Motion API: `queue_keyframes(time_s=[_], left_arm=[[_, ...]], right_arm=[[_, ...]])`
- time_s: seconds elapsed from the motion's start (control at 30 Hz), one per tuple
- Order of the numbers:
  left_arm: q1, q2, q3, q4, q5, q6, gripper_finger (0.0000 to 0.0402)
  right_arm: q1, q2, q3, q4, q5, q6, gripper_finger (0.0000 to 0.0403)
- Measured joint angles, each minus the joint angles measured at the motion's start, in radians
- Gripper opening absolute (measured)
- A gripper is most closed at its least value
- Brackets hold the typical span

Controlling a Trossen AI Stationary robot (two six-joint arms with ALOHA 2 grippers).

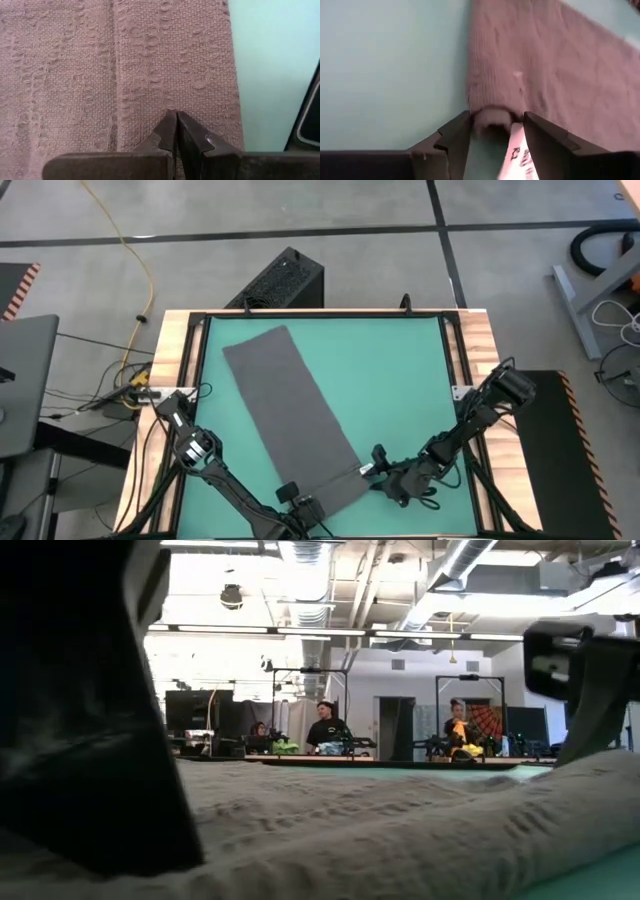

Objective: Roll towel into tight, uniform cylinder
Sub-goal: Roll the gray towel

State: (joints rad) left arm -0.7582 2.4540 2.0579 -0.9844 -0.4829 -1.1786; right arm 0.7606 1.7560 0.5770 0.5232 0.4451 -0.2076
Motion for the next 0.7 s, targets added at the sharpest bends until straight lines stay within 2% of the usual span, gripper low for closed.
queue_keyframes(time_s=[0.13, 0.33, 0.37, 0.5, 0.7], left_arm=[[0.000, -0.004, 0.000, -0.003, -0.011, 0.000, 0.0000], [0.000, -0.046, -0.001, -0.059, -0.070, -0.001, 0.0007], [-0.001, -0.063, -0.001, -0.072, -0.093, -0.001, 0.0011], [-0.020, -0.124, 0.001, -0.092, -0.208, 0.012, 0.0032], [-0.063, -0.165, 0.001, -0.093, -0.394, -0.010, 0.0078]], right_arm=[[-0.027, 0.032, 0.002, 0.024, -0.049, 0.072, 0.0168], [-0.039, 0.040, 0.002, 0.018, -0.091, 0.137, 0.0032], [-0.039, 0.036, 0.002, 0.015, -0.096, 0.149, 0.0020], [-0.057, 0.009, 0.001, 0.003, -0.135, 0.288, 0.0023], [-0.151, -0.082, -0.001, -0.012, -0.390, 0.503, 0.0012]])
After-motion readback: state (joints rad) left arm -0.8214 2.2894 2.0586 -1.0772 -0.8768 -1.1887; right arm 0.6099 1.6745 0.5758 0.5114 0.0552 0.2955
